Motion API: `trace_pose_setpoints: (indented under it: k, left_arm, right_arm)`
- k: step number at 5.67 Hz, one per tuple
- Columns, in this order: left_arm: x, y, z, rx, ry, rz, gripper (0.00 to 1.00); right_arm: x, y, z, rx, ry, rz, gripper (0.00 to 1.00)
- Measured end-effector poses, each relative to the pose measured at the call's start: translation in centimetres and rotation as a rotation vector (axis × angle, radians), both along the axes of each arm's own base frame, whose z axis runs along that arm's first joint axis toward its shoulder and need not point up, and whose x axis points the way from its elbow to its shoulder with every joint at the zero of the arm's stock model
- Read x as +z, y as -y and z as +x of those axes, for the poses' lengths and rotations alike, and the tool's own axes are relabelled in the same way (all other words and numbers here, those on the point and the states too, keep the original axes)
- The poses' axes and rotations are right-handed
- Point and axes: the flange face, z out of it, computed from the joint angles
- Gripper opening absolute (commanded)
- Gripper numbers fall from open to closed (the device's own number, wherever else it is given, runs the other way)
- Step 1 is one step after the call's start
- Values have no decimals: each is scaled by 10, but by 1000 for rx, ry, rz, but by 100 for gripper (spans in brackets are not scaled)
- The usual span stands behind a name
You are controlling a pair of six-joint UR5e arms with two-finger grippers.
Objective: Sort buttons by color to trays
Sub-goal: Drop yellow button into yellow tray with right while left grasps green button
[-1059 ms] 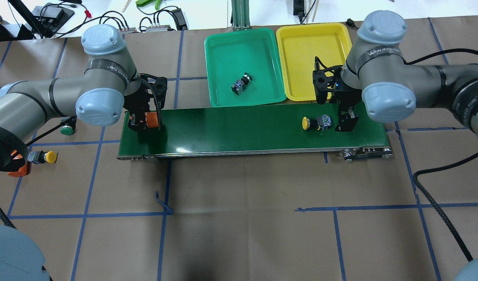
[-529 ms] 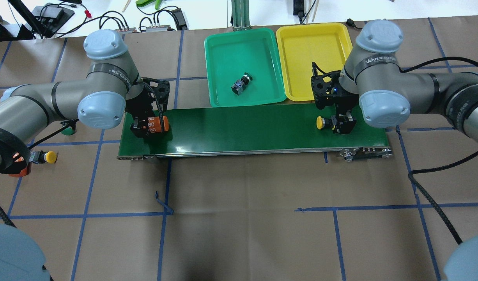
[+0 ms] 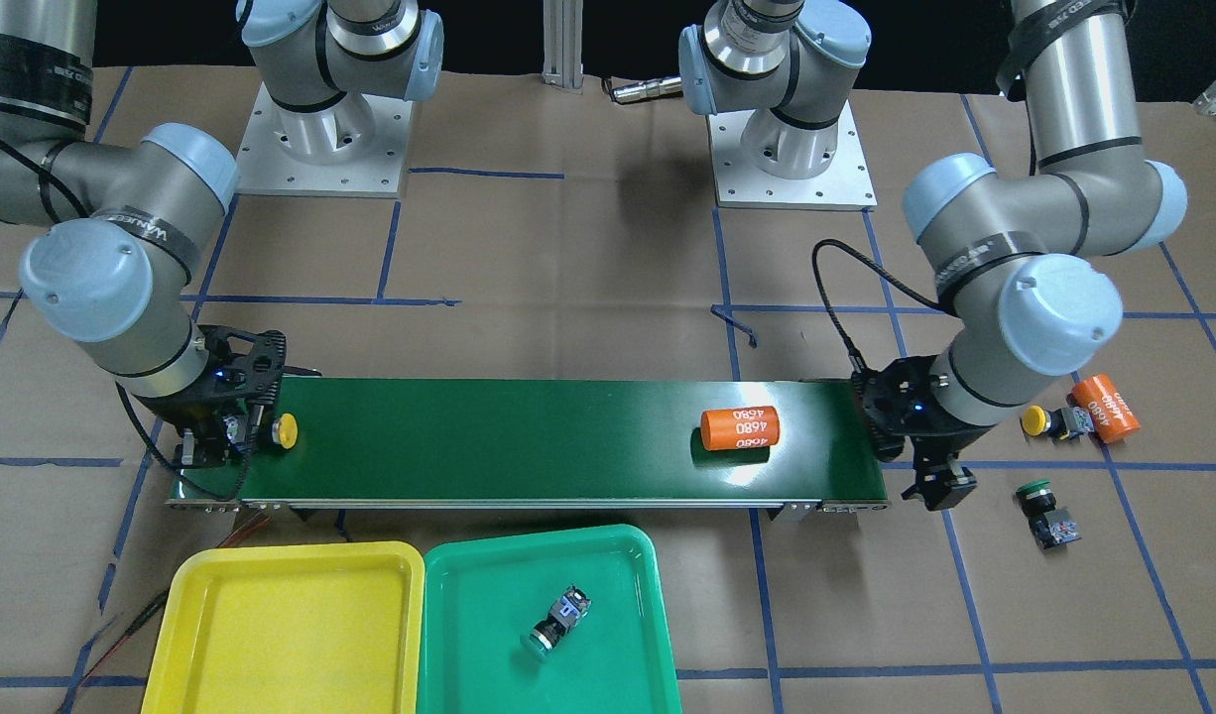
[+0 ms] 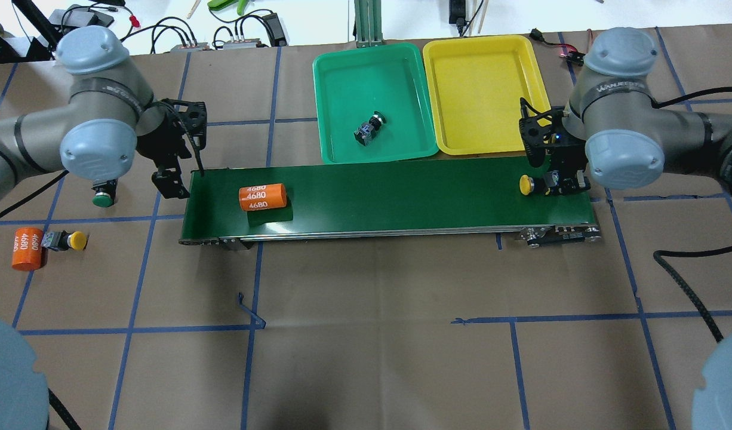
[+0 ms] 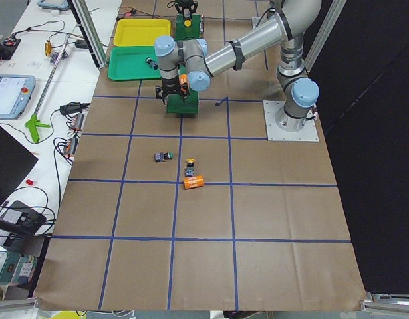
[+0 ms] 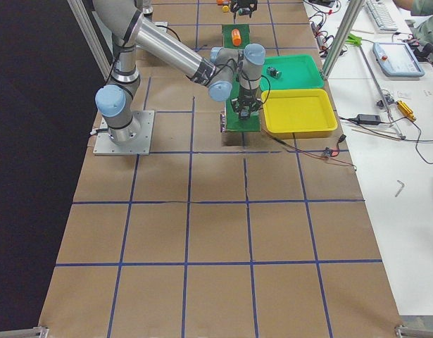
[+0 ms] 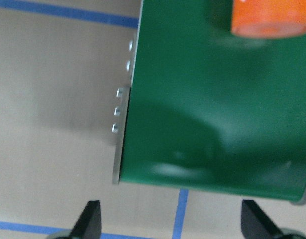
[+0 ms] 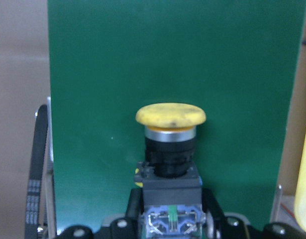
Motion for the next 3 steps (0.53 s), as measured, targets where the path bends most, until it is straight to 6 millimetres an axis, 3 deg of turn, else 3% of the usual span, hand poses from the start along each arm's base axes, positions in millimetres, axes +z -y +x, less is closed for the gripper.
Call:
trace_pose_setpoints:
  k: [1, 2, 3]
  left_arm:
    - [-7, 6, 35, -78, -9, 13, 97]
    - [-15, 11, 65, -199, -19, 23, 98]
    - [-25, 14, 97, -319, -29, 33, 98]
  right_arm:
    - [7, 1, -15, -3, -8, -7, 1]
    - [28, 1, -22, -7, -17, -40, 1]
    - [63, 9, -24, -18, -16, -97, 1]
